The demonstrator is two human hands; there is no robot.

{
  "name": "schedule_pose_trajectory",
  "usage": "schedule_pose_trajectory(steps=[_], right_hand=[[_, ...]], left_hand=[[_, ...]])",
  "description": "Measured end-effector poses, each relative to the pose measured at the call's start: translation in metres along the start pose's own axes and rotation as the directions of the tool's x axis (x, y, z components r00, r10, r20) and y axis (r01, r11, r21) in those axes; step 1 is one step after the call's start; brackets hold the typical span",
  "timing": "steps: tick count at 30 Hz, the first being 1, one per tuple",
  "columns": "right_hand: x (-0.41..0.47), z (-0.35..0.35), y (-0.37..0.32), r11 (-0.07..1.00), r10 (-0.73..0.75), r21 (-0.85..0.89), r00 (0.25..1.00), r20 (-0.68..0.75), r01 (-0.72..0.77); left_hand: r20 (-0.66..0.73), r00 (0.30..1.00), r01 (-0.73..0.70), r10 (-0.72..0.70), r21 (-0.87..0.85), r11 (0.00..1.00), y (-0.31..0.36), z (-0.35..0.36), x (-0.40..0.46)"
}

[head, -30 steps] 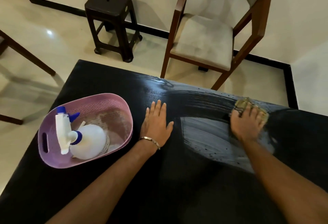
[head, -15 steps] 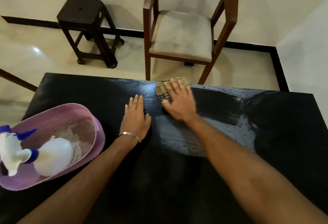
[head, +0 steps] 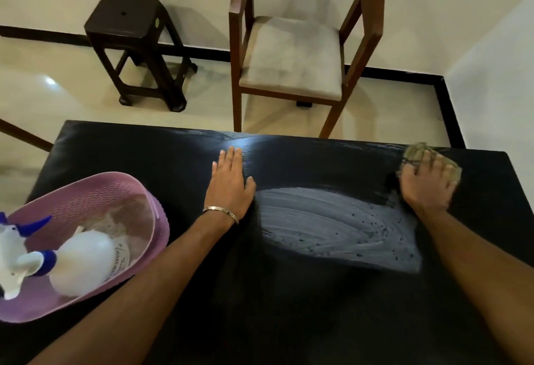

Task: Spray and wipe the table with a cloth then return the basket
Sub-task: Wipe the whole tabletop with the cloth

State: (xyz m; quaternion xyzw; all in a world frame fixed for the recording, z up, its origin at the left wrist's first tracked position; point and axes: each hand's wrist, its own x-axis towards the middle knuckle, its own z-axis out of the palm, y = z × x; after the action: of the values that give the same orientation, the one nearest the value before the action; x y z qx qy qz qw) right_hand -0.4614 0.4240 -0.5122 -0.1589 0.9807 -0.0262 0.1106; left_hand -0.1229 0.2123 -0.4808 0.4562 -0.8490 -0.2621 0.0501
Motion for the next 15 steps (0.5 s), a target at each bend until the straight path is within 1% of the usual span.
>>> schedule_pose_trajectory(steps=[2,3,5,8,11,13,15], right_hand=[[-0.017,0.015,-0.058,0.987,-0.158,-0.041,0.986,-0.045,0.156],[-0.028,0.022,-0.088,0.966,-0.255,-0.054,0.966,-0.04,0.253],[-0.055,0.032,-0.149,0.902,-0.43,-0.053,0.903,-0.015,0.429],[-0.106,0.043,-0.235,0.778,-0.627,-0.009,0.777,0.046,0.628],[-0.147,0.06,-0.308,0.611,-0.787,0.007,0.607,0.111,0.791],[-0.161,0.068,-0.346,0.512,-0.843,-0.038,0.51,0.17,0.858],[-0.169,0.073,-0.368,0.448,-0.866,-0.083,0.455,0.207,0.89]], left_hand=[[-0.012,0.999,0.03,-0.03,-0.027,0.999,-0.009,-0.008,0.0],[-0.018,0.999,0.04,-0.041,-0.049,0.998,-0.013,-0.012,0.0],[-0.037,0.997,0.057,-0.061,-0.092,0.994,-0.018,-0.019,0.0],[-0.072,0.99,0.109,-0.12,-0.147,0.983,-0.025,-0.027,-0.002],[-0.064,0.978,0.182,-0.198,-0.206,0.962,-0.03,-0.028,-0.006],[-0.077,0.975,0.187,-0.211,-0.242,0.952,-0.035,-0.026,-0.009],[-0.087,0.969,0.205,-0.231,-0.238,0.949,-0.041,-0.024,-0.012]])
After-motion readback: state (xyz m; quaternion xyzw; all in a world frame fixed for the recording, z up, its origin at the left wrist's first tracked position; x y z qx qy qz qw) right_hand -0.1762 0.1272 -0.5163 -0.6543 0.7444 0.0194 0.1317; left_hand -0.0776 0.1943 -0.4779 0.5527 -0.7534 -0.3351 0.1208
